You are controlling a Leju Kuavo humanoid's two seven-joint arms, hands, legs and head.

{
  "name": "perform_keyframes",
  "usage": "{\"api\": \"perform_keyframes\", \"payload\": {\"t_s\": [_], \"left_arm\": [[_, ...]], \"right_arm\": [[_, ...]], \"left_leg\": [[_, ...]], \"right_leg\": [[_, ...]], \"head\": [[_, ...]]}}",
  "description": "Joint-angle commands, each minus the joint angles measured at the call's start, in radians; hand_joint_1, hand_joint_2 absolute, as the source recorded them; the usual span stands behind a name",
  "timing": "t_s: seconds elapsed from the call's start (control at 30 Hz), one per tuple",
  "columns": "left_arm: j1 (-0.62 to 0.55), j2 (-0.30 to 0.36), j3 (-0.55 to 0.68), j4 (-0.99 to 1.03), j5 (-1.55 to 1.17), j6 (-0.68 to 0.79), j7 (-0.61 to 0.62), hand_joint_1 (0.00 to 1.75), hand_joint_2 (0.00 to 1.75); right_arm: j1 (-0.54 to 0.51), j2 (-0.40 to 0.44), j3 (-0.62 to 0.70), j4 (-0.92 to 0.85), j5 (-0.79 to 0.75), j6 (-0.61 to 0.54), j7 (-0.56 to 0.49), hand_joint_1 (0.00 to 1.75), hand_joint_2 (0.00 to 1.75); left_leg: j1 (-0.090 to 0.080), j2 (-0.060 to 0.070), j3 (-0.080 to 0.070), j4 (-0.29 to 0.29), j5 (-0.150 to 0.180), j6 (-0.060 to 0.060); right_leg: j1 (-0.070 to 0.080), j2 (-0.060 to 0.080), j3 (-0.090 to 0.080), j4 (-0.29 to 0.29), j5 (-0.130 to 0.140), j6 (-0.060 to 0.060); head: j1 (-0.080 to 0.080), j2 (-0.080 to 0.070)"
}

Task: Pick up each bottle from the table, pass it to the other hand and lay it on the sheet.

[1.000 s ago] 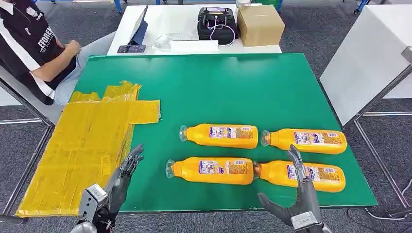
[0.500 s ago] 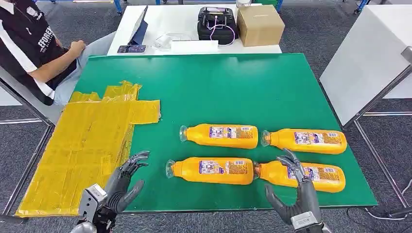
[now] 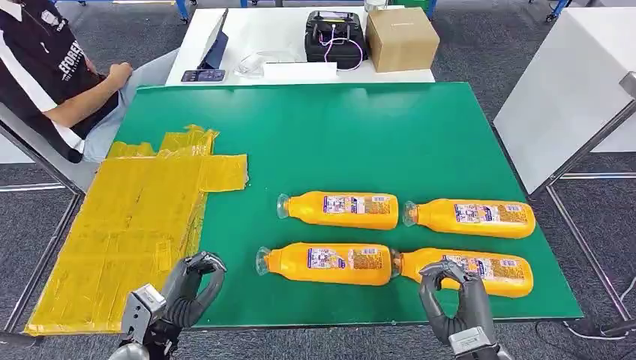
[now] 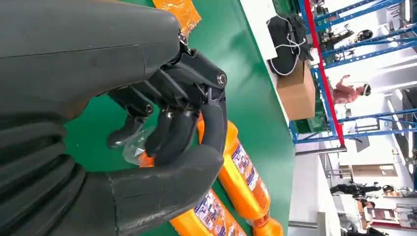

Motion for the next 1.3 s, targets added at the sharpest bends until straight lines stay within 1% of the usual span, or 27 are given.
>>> {"api": "perform_keyframes", "payload": {"t_s": [0.03, 0.07, 0.1, 0.17, 0.23, 0.27, 0.3, 0.33, 0.37, 0.6, 0.63, 0.7, 0.73, 0.77, 0.83, 0.87, 0.9, 0.93, 0.97, 1.0, 1.03, 1.07, 1.1, 1.13, 1.2, 1.27, 1.3], "left_arm": [[-0.081, -0.291, 0.03, 0.046, -0.123, 0.314, -0.22, 1.75, 1.75], [-0.097, -0.283, -0.029, 0.049, -0.109, 0.362, -0.19, 1.75, 1.75], [-0.094, -0.277, -0.038, 0.045, -0.104, 0.37, -0.188, 1.75, 1.75], [-0.082, -0.262, -0.042, 0.035, -0.092, 0.376, -0.19, 1.75, 1.75], [-0.078, -0.257, -0.036, 0.033, -0.086, 0.373, -0.193, 1.75, 1.75], [-0.077, -0.255, -0.032, 0.032, -0.085, 0.37, -0.195, 1.75, 1.75], [-0.076, -0.255, -0.031, 0.031, -0.085, 0.371, -0.195, 1.75, 1.75], [-0.074, -0.255, -0.028, 0.031, -0.086, 0.37, -0.195, 0.58, 1.75], [-0.074, -0.258, -0.024, 0.033, -0.088, 0.37, -0.194, 0.0, 1.75], [-0.073, -0.264, -0.013, 0.049, -0.088, 0.359, -0.183, 0.0, 1.75], [-0.072, -0.263, -0.013, 0.05, -0.088, 0.354, -0.18, 0.0, 1.75], [-0.068, -0.261, -0.013, 0.051, -0.091, 0.35, -0.177, 0.0, 1.75], [-0.064, -0.261, -0.01, 0.05, -0.093, 0.348, -0.175, 0.0, 1.75], [-0.061, -0.26, -0.008, 0.048, -0.092, 0.346, -0.174, 0.0, 1.75], [-0.052, -0.261, 0.0, 0.036, -0.085, 0.332, -0.167, 0.0, 1.75], [-0.05, -0.26, 0.003, 0.034, -0.083, 0.327, -0.165, 0.0, 1.75], [-0.049, -0.26, 0.003, 0.034, -0.083, 0.327, -0.165, 0.0, 1.75], [-0.047, -0.26, 0.008, 0.029, -0.08, 0.314, -0.159, 0.0, 1.75], [-0.047, -0.261, 0.011, 0.028, -0.081, 0.307, -0.157, 0.0, 1.75], [-0.046, -0.26, 0.012, 0.026, -0.078, 0.296, -0.155, 0.0, 1.75], [-0.045, -0.262, 0.014, 0.025, -0.078, 0.294, -0.154, 0.0, 1.75], [-0.045, -0.261, 0.014, 0.025, -0.078, 0.291, -0.154, 0.0, 1.75], [-0.045, -0.262, 0.015, 0.025, -0.077, 0.29, -0.154, 0.0, 1.75], [-0.051, -0.261, 0.017, 0.032, -0.071, 0.276, -0.15, 0.0, 1.75], [-0.057, -0.261, 0.022, 0.041, -0.065, 0.266, -0.147, 0.0, 1.75], [-0.065, -0.261, 0.024, 0.051, -0.057, 0.254, -0.147, 0.0, 1.75], [-0.067, -0.262, 0.024, 0.054, -0.057, 0.254, -0.147, 0.0, 1.75]], "right_arm": [[-0.228, 0.262, 0.102, 0.277, -0.127, -0.053, -0.103, 1.75, 1.75], [-0.282, 0.245, 0.189, 0.341, -0.141, -0.159, -0.112, 1.75, 1.75], [-0.28, 0.233, 0.209, 0.332, -0.14, -0.178, -0.117, 1.75, 1.75], [-0.252, 0.199, 0.228, 0.276, -0.157, -0.197, -0.113, 1.75, 1.75], [-0.236, 0.181, 0.222, 0.236, -0.163, -0.202, -0.109, 1.75, 1.75], [-0.23, 0.175, 0.22, 0.218, -0.168, -0.199, -0.103, 0.98, 1.75], [-0.23, 0.173, 0.221, 0.213, -0.164, -0.199, -0.098, 0.0, 1.75], [-0.23, 0.171, 0.226, 0.206, -0.152, -0.202, -0.088, 0.0, 1.75], [-0.233, 0.171, 0.232, 0.201, -0.132, -0.215, -0.08, 0.0, 1.75], [-0.251, 0.137, 0.276, 0.19, 0.01, -0.303, -0.034, 0.0, 1.75], [-0.256, 0.127, 0.281, 0.194, 0.043, -0.324, -0.013, 0.0, 1.75], [-0.268, 0.11, 0.285, 0.209, 0.104, -0.355, 0.024, 0.0, 1.75], [-0.279, 0.089, 0.293, 0.226, 0.184, -0.388, 0.068, 0.0, 1.75], [-0.283, 0.081, 0.293, 0.233, 0.204, -0.392, 0.079, 0.0, 1.75], [-0.3, 0.042, 0.305, 0.256, 0.348, -0.426, 0.161, 0.0, 1.75], [-0.308, 0.027, 0.304, 0.262, 0.386, -0.428, 0.192, 0.0, 1.75], [-0.309, 0.024, 0.301, 0.263, 0.386, -0.429, 0.192, 0.0, 1.75], [-0.34, -0.015, 0.305, 0.297, 0.498, -0.418, 0.277, 0.0, 1.75], [-0.357, -0.034, 0.298, 0.316, 0.529, -0.418, 0.299, 0.0, 1.75], [-0.38, -0.062, 0.295, 0.344, 0.598, -0.404, 0.352, 0.0, 1.75], [-0.393, -0.07, 0.283, 0.361, 0.592, -0.399, 0.35, 0.0, 1.75], [-0.401, -0.078, 0.281, 0.373, 0.599, -0.391, 0.352, 0.0, 1.75], [-0.406, -0.078, 0.277, 0.379, 0.599, -0.391, 0.352, 0.0, 1.75], [-0.444, -0.113, 0.281, 0.421, 0.654, -0.354, 0.405, 0.0, 1.75], [-0.496, -0.145, 0.281, 0.488, 0.691, -0.31, 0.452, 0.0, 1.75], [-0.55, -0.166, 0.275, 0.554, 0.685, -0.286, 0.455, 0.0, 1.75], [-0.557, -0.165, 0.273, 0.568, 0.682, -0.283, 0.452, 0.0, 1.75]], "left_leg": [[0.001, 0.002, 0.005, -0.001, -0.002, -0.001], [0.001, 0.004, 0.002, -0.001, 0.0, 0.0], [0.002, 0.008, 0.004, -0.001, 0.0, -0.001], [0.003, 0.008, 0.005, -0.001, -0.001, -0.001], [0.0, 0.004, 0.004, -0.001, 0.002, 0.0], [0.001, 0.003, 0.006, -0.001, 0.002, -0.001], [0.001, 0.001, 0.005, -0.001, 0.002, 0.0], [0.002, 0.002, 0.007, -0.001, 0.001, -0.001], [0.001, 0.003, 0.005, -0.001, 0.002, 0.0], [0.002, 0.004, 0.006, -0.001, 0.001, -0.001], [0.0, 0.002, 0.004, -0.001, 0.002, 0.0], [0.001, 0.002, 0.004, -0.001, 0.002, 0.0], [0.001, 0.003, 0.006, -0.002, 0.002, 0.0], [0.001, 0.003, 0.005, -0.002, 0.002, 0.0], [0.001, 0.004, 0.006, -0.002, 0.002, 0.0], [0.001, 0.003, 0.005, -0.002, 0.002, 0.0], [0.001, 0.002, 0.004, -0.001, 0.002, 0.0], [0.001, 0.003, 0.006, -0.002, 0.002, 0.0], [0.001, 0.003, 0.005, -0.002, 0.002, 0.0], [0.001, 0.003, 0.005, -0.001, 0.003, 0.0], [0.002, 0.005, 0.009, -0.003, 0.001, 0.0], [0.001, 0.004, 0.006, -0.002, 0.002, 0.001], [0.002, 0.004, 0.007, -0.002, 0.002, 0.0], [0.001, 0.004, 0.006, -0.002, 0.002, 0.0], [0.0, 0.003, 0.004, -0.001, 0.003, 0.001], [0.001, 0.005, 0.008, -0.002, 0.002, 0.0], [0.0, 0.004, 0.005, -0.001, 0.003, 0.001]], "right_leg": [[0.002, 0.0, 0.006, -0.003, -0.001, -0.001], [0.001, 0.003, 0.002, -0.002, 0.001, -0.001], [0.003, 0.006, 0.004, -0.004, 0.003, -0.001], [0.003, 0.006, 0.004, -0.004, 0.003, -0.001], [0.0, 0.0, 0.002, -0.001, 0.003, -0.003], [0.001, -0.001, 0.005, -0.002, 0.003, -0.003], [0.002, -0.001, 0.005, -0.002, 0.002, -0.003], [0.002, -0.001, 0.007, -0.003, 0.002, -0.004], [0.001, 0.001, 0.005, -0.002, 0.002, -0.003], [0.002, 0.0, 0.007, -0.003, 0.002, -0.004], [0.001, 0.0, 0.003, -0.001, 0.002, -0.003], [0.001, 0.0, 0.004, -0.002, 0.003, -0.003], [0.002, 0.0, 0.006, -0.003, 0.003, -0.003], [0.002, 0.0, 0.006, -0.003, 0.003, -0.003], [0.002, 0.001, 0.006, -0.004, 0.003, -0.003], [0.001, 0.001, 0.005, -0.003, 0.003, -0.003], [0.001, 0.0, 0.004, -0.002, 0.003, -0.003], [0.002, 0.001, 0.007, -0.004, 0.003, -0.003], [0.001, 0.001, 0.005, -0.003, 0.003, -0.003], [0.001, 0.001, 0.005, -0.003, 0.003, -0.003], [0.003, 0.002, 0.01, -0.007, 0.003, -0.003], [0.001, 0.001, 0.007, -0.004, 0.003, -0.003], [0.002, 0.001, 0.008, -0.005, 0.003, -0.003], [0.002, 0.001, 0.007, -0.004, 0.003, -0.003], [0.001, 0.001, 0.005, -0.003, 0.003, -0.003], [0.002, 0.002, 0.009, -0.005, 0.004, -0.003], [0.001, 0.001, 0.005, -0.003, 0.004, -0.002]], "head": [[0.0, 0.0], [0.0, 0.0], [0.0, 0.0], [0.0, 0.0], [0.0, 0.0], [0.001, 0.0], [0.001, 0.0], [0.0, 0.0], [0.0, 0.0], [0.0, 0.0], [0.0, 0.0], [0.0, 0.0], [0.0, 0.0], [0.0, 0.0], [0.0, 0.0], [0.0, 0.0], [0.0, 0.0], [0.0, 0.0], [0.0, 0.0], [0.0, 0.0], [0.0, 0.0], [0.0, 0.0], [0.0, 0.0], [0.0, 0.0], [0.0, 0.0], [0.0, 0.0], [0.0, 0.0]]}}
